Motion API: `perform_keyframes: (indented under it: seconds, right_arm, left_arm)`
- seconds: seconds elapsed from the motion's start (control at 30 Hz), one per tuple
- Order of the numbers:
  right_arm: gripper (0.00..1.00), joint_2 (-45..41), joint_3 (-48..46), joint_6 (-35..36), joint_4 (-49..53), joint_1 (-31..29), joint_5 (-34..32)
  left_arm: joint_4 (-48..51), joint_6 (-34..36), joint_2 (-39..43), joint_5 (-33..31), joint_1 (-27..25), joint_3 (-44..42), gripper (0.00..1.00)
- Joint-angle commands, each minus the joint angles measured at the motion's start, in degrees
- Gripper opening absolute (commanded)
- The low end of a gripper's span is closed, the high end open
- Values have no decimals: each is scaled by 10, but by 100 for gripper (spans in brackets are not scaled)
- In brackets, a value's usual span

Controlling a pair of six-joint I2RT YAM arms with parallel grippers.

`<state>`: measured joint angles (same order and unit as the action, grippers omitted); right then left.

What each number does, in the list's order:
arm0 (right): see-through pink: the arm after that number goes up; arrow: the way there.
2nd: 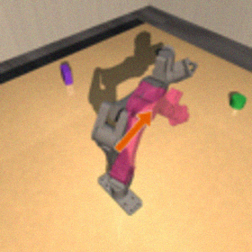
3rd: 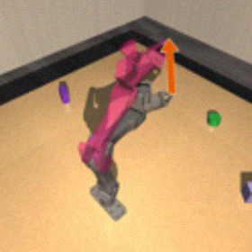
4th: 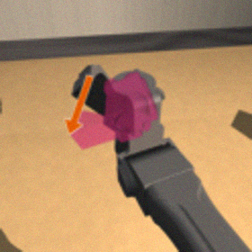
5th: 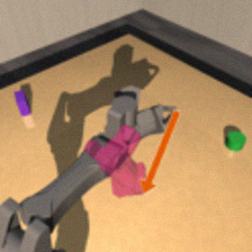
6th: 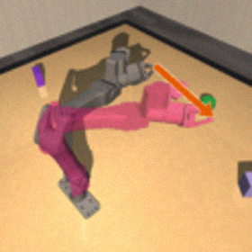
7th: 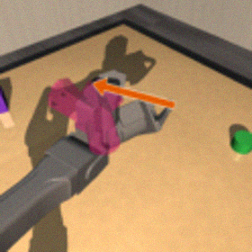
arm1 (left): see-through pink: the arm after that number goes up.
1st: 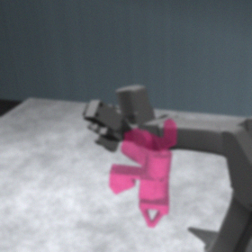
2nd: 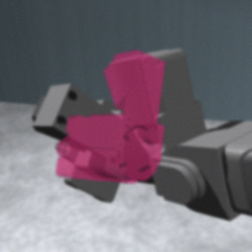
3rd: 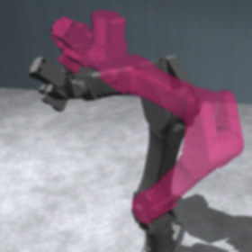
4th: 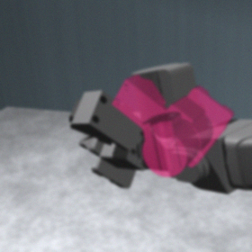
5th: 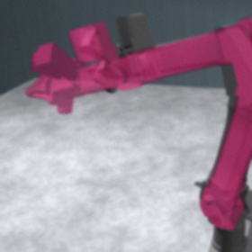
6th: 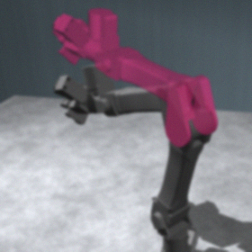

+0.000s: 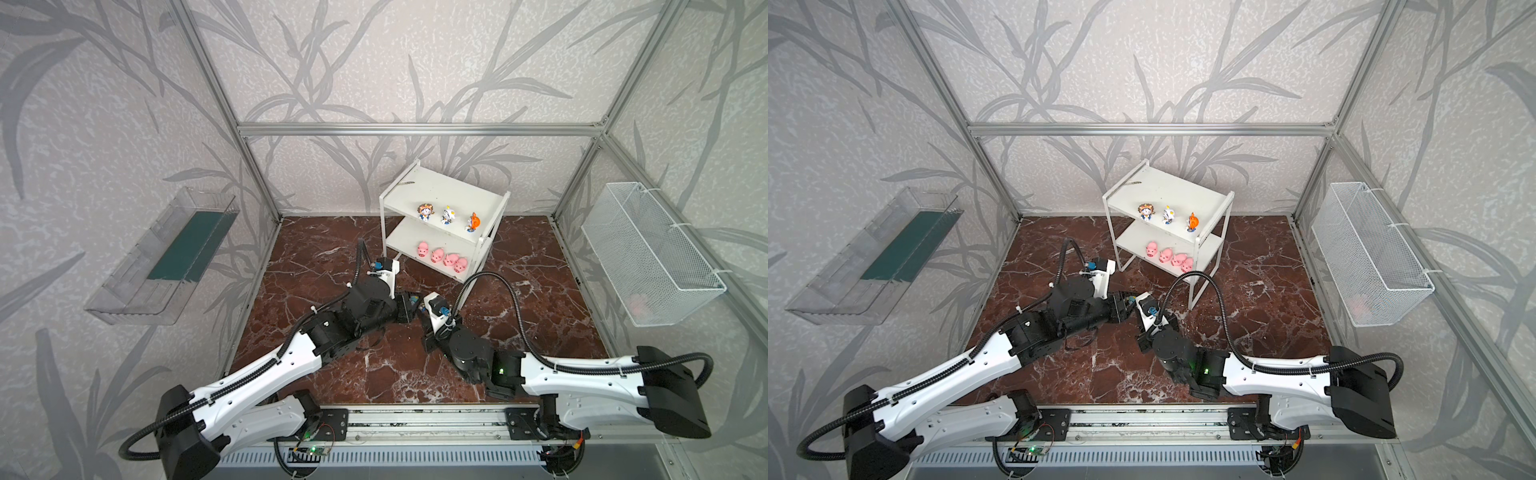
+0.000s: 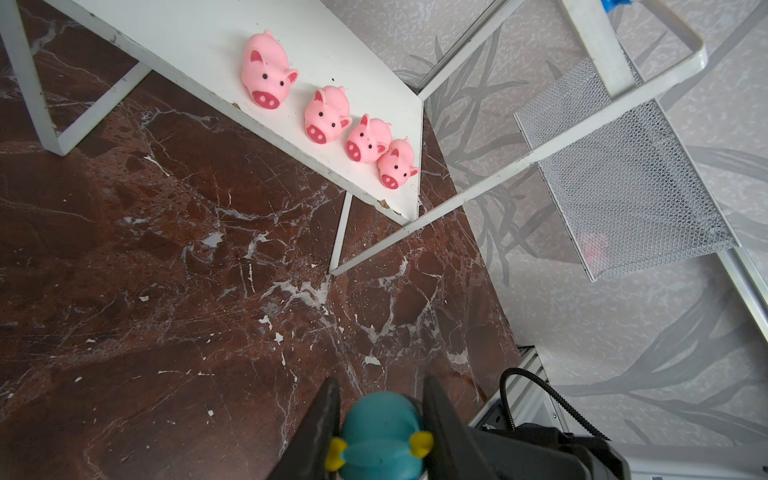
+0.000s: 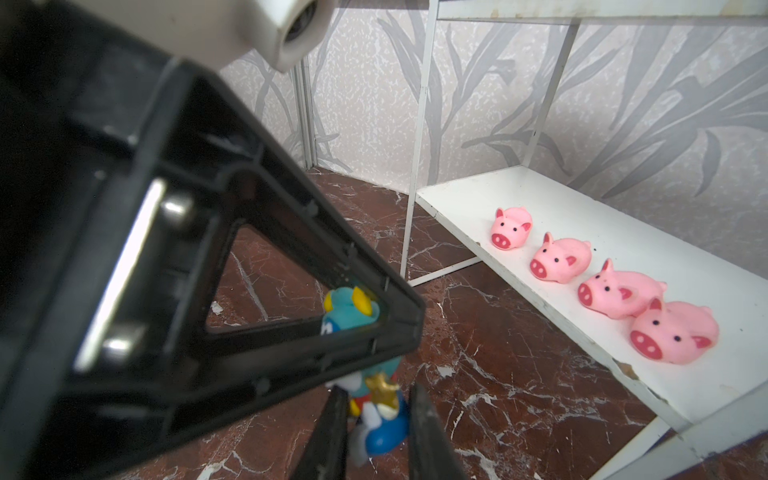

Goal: Place and organize the plastic toys onto the shelf
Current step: 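Carry the teal figurine to the top tier with the left gripper while the right withdraws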

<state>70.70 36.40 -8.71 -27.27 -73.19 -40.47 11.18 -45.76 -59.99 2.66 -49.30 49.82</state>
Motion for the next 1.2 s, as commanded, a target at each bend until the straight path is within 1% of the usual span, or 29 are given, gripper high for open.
perform_keyframes:
  seconds: [0.0,0.1,0.17,0.3,0.37,0.47,0.57,0.63,0.7,0.9,1.17]
  right_arm:
    - [29,5,20,3,-30,-4,6]
    - [39,3,18,2,-29,-4,18]
    - [48,-1,16,4,-29,-4,26]
    - [64,-27,11,-2,9,-3,35]
    - [72,-51,4,0,37,-3,41]
    - [81,-104,-18,17,65,-1,77]
    - [87,-159,-35,53,93,4,139]
    - [90,-192,-34,79,134,7,178]
    - [91,-222,-28,92,182,8,188]
    - [92,-321,-23,122,278,13,189]
    - [93,-404,7,165,396,14,195]
  left_arm:
    - [7,17,5,-25,-2,25,27]
    - [20,37,4,-34,-2,34,27]
    - [34,54,2,-41,-2,45,26]
    - [75,96,2,-68,1,78,25]
    - [106,130,-2,-81,6,108,24]
    - [148,180,-15,-86,17,158,23]
    - [201,234,-44,-71,39,225,23]
    - [225,264,-63,-63,53,268,23]
    - [243,286,-84,-48,69,310,23]
    - [287,330,-166,-18,118,431,23]
    - [304,367,-260,-30,144,562,23]
